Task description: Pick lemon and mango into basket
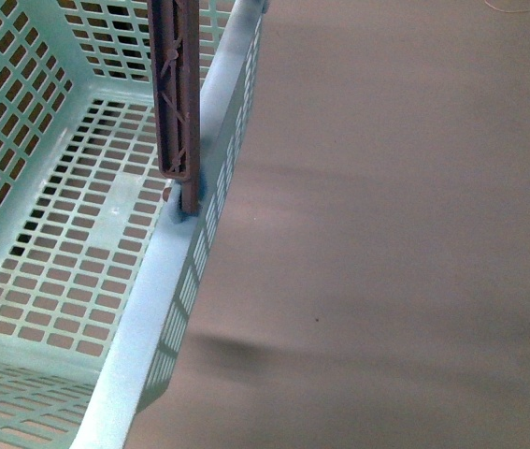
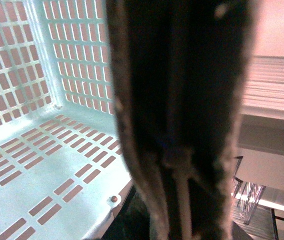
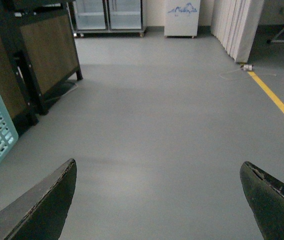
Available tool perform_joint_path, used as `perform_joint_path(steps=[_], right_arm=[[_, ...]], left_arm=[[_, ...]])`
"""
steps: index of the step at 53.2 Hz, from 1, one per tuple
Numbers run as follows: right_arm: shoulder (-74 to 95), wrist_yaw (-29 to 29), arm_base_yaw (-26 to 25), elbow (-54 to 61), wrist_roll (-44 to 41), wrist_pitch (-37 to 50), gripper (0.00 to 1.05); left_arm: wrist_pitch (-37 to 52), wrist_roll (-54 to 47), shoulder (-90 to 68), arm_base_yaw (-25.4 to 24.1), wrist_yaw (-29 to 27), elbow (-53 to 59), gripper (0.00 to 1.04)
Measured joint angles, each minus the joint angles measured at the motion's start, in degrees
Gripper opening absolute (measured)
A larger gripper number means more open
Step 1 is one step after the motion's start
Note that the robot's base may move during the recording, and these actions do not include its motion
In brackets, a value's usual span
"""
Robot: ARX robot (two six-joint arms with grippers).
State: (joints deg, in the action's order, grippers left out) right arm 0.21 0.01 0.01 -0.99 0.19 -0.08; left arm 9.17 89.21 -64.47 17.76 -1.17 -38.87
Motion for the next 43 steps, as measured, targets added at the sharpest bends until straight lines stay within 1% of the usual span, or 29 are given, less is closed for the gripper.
perform_joint_path(steps=[43], right_arm=[[0.0, 0.0, 0.0, 0.0, 0.0, 0.0, 0.96]], left_arm=[[0.0, 0.0, 0.0, 0.0, 0.0, -0.1, 0.06]])
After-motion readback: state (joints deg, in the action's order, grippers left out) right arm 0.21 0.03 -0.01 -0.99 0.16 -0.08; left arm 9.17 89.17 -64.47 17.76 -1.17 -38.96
